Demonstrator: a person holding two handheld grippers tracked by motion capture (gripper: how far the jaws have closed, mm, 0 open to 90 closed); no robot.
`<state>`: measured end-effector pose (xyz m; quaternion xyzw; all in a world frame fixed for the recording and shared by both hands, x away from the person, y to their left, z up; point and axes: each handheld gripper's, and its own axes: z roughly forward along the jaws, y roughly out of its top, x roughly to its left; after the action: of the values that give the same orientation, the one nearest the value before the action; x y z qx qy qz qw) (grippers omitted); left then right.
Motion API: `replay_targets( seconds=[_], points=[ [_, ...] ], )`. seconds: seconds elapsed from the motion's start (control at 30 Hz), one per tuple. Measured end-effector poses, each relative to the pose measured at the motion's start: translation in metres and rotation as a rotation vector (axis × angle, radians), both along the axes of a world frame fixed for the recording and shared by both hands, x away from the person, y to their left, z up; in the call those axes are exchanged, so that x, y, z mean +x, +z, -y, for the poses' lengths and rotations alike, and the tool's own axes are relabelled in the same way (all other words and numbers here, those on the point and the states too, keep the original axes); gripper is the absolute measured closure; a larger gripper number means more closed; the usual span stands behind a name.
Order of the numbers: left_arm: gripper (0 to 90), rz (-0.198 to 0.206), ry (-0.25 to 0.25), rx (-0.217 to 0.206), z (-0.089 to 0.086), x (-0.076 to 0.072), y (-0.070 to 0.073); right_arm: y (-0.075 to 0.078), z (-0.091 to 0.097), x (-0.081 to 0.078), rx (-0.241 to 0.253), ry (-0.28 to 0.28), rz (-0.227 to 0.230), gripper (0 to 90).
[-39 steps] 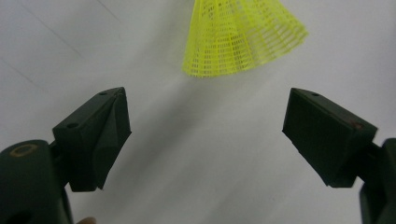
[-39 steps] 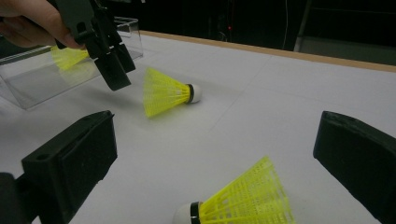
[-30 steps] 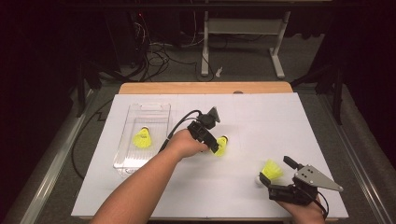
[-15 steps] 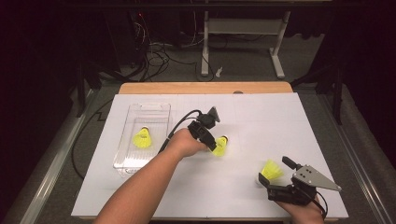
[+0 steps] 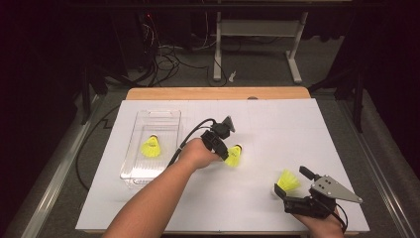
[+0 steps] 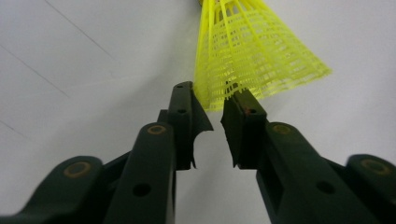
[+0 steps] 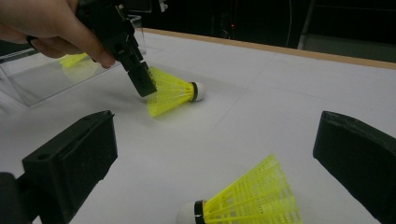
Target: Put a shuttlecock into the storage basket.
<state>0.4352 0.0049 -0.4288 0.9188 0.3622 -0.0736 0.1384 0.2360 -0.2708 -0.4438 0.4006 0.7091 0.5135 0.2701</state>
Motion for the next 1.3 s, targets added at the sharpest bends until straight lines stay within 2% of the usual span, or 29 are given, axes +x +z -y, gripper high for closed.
replay_targets(
  seconds=[0.2,0.33,0.7,1.0,1.07,1.2,1.3],
  points=[
    [85.2,0.017,0.002,-0.007,0.000,-0.001,0.000,0.000,0.000,0.000,-0.001,0.001,-0.002,0.4],
    [88.5,0.019,0.000,-0.010,0.000,-0.001,0.000,0.000,0.000,0.000,0.000,0.000,0.000,0.4],
    [89.8,0.037,-0.024,-0.030,0.000,-0.005,0.005,0.000,0.000,0.000,0.000,0.001,0.001,0.5],
    [89.8,0.044,-0.039,-0.043,-0.006,-0.010,0.017,0.001,0.000,0.000,0.000,0.001,0.003,0.5],
    [89.9,0.057,-0.038,-0.043,-0.007,-0.012,0.020,0.001,0.000,-0.001,0.000,-0.001,0.004,0.4],
    [89.9,0.039,-0.044,-0.063,-0.008,-0.013,0.022,0.002,0.002,-0.001,0.001,-0.004,0.006,0.5],
    [89.9,0.045,-0.052,-0.059,-0.009,-0.015,0.025,0.001,0.001,-0.001,0.000,-0.003,0.005,0.5]
  ],
)
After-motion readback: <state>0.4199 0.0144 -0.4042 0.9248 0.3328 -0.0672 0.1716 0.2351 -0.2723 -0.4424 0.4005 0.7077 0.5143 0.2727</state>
